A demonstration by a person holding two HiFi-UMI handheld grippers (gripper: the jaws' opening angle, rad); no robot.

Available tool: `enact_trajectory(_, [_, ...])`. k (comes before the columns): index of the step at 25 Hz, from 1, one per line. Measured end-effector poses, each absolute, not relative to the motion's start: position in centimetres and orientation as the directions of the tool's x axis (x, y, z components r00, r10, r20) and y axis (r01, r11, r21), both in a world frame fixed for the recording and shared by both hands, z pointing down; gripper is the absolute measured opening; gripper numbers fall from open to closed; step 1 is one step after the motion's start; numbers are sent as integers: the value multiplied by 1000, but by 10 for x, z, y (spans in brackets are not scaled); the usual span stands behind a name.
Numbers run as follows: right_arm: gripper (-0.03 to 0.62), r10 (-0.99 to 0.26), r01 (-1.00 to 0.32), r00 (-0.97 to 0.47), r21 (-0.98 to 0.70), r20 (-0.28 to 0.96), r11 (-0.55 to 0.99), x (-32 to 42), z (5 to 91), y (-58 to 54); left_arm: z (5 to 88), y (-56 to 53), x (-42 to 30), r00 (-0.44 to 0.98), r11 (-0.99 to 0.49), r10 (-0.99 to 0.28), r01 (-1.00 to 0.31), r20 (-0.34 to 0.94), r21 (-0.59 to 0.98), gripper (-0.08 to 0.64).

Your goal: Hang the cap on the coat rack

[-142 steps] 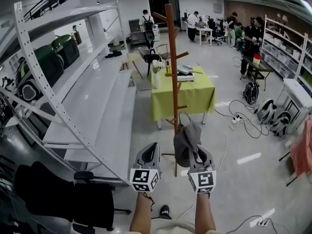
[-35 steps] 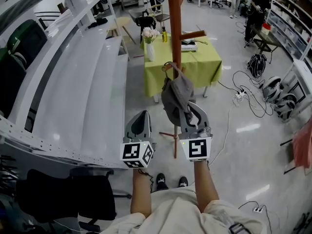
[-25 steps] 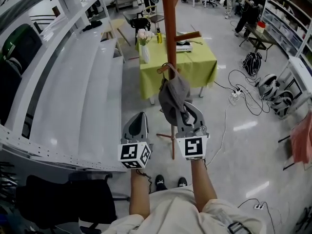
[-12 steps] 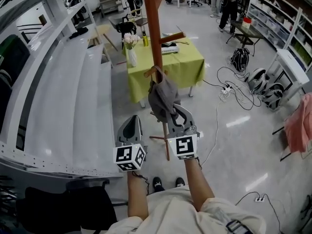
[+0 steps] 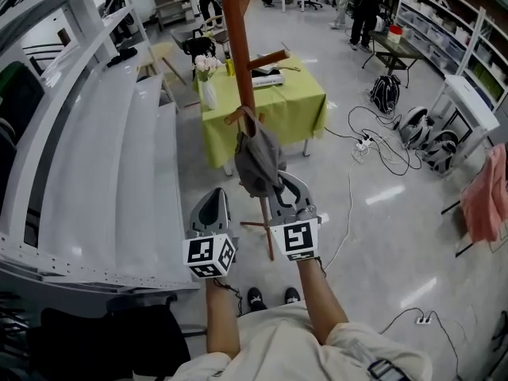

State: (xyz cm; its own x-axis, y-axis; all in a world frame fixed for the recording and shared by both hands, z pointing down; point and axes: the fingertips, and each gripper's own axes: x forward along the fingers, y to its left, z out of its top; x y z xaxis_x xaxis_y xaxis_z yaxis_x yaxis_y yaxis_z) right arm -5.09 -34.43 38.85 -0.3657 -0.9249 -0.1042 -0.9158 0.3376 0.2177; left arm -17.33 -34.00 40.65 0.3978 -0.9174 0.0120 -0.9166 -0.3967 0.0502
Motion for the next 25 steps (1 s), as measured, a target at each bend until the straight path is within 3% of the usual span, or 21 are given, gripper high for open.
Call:
enact_trajectory(13, [145,-896,-876,-442,237,-48,420,-44,401,-327,412,-325,-146,392,-391,-920,-919,23,43,8])
enact_trajectory(25, [146,-867,-858,-497,136,19,495,-13,436,-303,437,-296,-116,378,-374,-924,-925,54,64,8])
